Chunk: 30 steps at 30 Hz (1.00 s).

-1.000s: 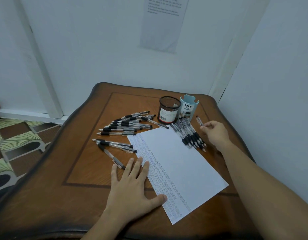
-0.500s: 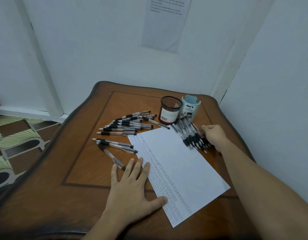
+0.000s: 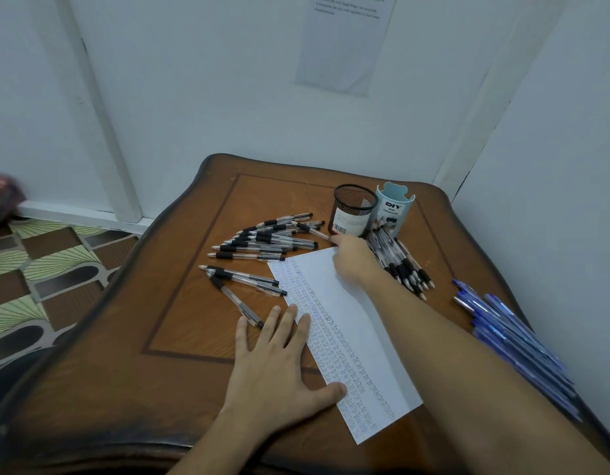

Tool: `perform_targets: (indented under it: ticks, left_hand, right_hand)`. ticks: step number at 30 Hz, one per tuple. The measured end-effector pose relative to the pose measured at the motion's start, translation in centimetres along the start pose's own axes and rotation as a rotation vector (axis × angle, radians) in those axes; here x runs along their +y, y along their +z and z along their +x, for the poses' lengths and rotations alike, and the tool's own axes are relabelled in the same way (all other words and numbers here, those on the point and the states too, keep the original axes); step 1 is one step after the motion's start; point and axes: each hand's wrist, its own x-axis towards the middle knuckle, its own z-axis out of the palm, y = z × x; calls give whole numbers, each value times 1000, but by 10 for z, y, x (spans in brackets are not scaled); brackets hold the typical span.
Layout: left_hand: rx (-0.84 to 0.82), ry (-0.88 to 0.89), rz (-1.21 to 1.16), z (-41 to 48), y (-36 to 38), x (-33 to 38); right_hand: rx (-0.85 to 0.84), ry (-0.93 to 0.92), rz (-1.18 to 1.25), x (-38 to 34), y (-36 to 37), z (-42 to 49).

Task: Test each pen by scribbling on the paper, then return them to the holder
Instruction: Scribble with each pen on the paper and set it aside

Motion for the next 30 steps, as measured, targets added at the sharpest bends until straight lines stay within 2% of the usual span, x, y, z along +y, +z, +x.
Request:
perform_targets:
  ticks: [4,7,9,13,20,23,25,30]
  left_hand:
    - [-17,4,6,0,-1,0]
    - [-18,3,9,0,-2,0]
    - [-12,4,20,0,-1,1]
    - [-9,3,31,0,1,-1]
    - [-19,4,45,1,3,-1]
    - [-13,4,43,1,4,-1]
    - [-7,2,36,1,4,-1]
    - [-14,-7,40,1,4,0]
  right_hand:
    - [78,40,-44,-1,7,5]
    - [42,67,-58,1,6,-5]
    - [15,79,34,3,0,-14]
    - [72,123,384,8,-28,-39]
    - [148,229,1293,25,-64,-101]
    - [183,254,1566,28,-62,-119]
    - [176,257,1623,27,-59,-128]
    - [20,203,1492,16,-46,-152]
